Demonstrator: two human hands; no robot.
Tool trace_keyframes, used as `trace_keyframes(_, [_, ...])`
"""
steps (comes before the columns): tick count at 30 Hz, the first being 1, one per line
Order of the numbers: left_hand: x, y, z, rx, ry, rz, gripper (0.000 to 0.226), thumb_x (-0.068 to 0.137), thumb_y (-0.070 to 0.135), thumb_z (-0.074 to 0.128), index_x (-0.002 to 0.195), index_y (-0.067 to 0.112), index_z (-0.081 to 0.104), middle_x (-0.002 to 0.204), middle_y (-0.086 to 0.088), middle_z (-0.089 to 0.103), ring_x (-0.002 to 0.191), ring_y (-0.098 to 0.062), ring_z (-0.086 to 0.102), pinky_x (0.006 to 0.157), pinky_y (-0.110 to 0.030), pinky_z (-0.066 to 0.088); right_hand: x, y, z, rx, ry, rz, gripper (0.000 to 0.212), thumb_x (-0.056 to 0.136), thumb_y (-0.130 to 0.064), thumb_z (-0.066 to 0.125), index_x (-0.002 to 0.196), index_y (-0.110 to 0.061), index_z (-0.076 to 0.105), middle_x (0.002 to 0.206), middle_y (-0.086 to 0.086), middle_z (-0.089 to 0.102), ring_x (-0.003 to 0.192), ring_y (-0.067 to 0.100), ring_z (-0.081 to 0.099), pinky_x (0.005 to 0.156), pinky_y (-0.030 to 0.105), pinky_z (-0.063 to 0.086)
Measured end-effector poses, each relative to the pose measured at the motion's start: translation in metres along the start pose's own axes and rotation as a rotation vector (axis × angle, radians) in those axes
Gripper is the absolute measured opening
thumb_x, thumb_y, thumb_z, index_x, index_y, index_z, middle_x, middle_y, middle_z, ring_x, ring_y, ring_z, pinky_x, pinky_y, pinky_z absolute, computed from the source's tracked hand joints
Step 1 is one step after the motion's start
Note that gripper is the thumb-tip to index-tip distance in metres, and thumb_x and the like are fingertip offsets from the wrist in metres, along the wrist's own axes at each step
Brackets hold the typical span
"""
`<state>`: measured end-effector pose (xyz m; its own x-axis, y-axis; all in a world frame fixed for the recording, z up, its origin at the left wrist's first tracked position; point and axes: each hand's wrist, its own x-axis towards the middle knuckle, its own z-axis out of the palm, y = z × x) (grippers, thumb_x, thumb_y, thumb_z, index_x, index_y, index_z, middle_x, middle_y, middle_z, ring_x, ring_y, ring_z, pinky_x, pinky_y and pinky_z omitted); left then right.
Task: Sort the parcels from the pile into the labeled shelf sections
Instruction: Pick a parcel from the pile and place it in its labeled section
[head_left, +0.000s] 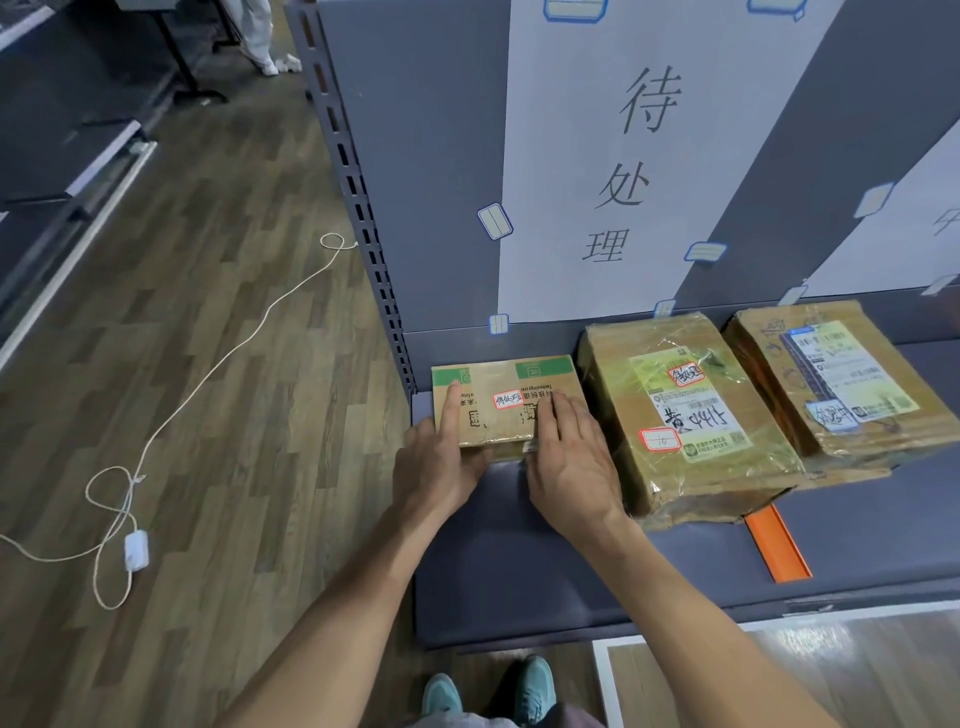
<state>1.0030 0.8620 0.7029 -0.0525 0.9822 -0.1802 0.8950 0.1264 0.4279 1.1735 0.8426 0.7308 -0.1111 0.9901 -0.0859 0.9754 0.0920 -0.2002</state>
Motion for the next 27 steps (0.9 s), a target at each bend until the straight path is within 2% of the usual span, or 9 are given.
trace_keyframes(6, [-0.012, -0.002, -0.010, -0.117, 0.027, 0.032, 0.105, 0.092, 0.043, 0.071, 0.164, 0.033, -0.006, 0.146, -0.005, 0.044, 0.124, -0.032, 0.053, 0.092, -0.047, 0.052, -0.010, -0.004, -0.005, -0.010, -0.026, -0.003, 0.071, 0.103, -0.027, 0.037, 0.160, -0.004, 0.002, 0.169, 0.012, 0.002, 0.156, 0.025, 0.000, 0.126, 0.036, -0.001])
trace_keyframes(10, [-0.030, -0.010, -0.014, -0.150, 0.053, 0.065, 0.102, 0.093, 0.036, 0.071, 0.165, 0.026, -0.002, 0.147, -0.006, 0.043, 0.126, -0.030, 0.051, 0.093, -0.045, 0.051, -0.024, -0.007, -0.007, -0.030, -0.007, -0.032, 0.071, 0.103, -0.031, 0.037, 0.160, -0.003, 0.006, 0.169, 0.013, 0.005, 0.156, 0.026, 0.004, 0.126, 0.037, 0.003])
trace_keyframes(15, [-0.061, -0.024, -0.017, -0.135, 0.049, 0.120, 0.096, 0.096, 0.034, 0.068, 0.165, 0.015, 0.004, 0.156, -0.009, 0.038, 0.136, -0.028, 0.046, 0.102, -0.038, 0.046, -0.050, -0.011, -0.007, -0.002, 0.024, -0.053, 0.068, 0.102, -0.030, 0.043, 0.159, -0.002, 0.018, 0.166, 0.015, 0.017, 0.154, 0.028, 0.015, 0.126, 0.038, 0.010])
trace_keyframes(18, [-0.080, -0.034, -0.017, -0.090, 0.066, 0.179, 0.090, 0.096, 0.033, 0.068, 0.164, 0.010, 0.014, 0.164, -0.012, 0.031, 0.145, -0.031, 0.038, 0.113, -0.038, 0.039, -0.072, -0.014, -0.006, 0.006, 0.027, -0.070, 0.067, 0.100, -0.029, 0.049, 0.157, -0.001, 0.025, 0.164, 0.016, 0.025, 0.153, 0.029, 0.023, 0.125, 0.040, 0.016])
trace_keyframes(22, [-0.097, -0.046, -0.014, -0.049, 0.040, 0.217, 0.085, 0.098, 0.037, 0.065, 0.163, 0.008, 0.019, 0.166, -0.013, 0.028, 0.151, -0.031, 0.031, 0.119, -0.038, 0.032, -0.106, -0.012, -0.002, 0.065, 0.054, -0.006, 0.062, 0.098, -0.024, 0.058, 0.151, 0.001, 0.039, 0.157, 0.018, 0.039, 0.146, 0.032, 0.036, 0.123, 0.042, 0.025])
trace_keyframes(27, [-0.119, -0.049, -0.005, -0.030, -0.045, 0.277, 0.081, 0.101, 0.039, 0.060, 0.163, 0.010, 0.017, 0.169, -0.011, 0.022, 0.157, -0.027, 0.020, 0.125, -0.040, 0.025, -0.148, -0.001, 0.011, 0.080, 0.035, 0.082, 0.062, 0.102, -0.030, 0.052, 0.157, -0.009, 0.032, 0.163, 0.008, 0.031, 0.151, 0.025, 0.026, 0.126, 0.033, 0.014])
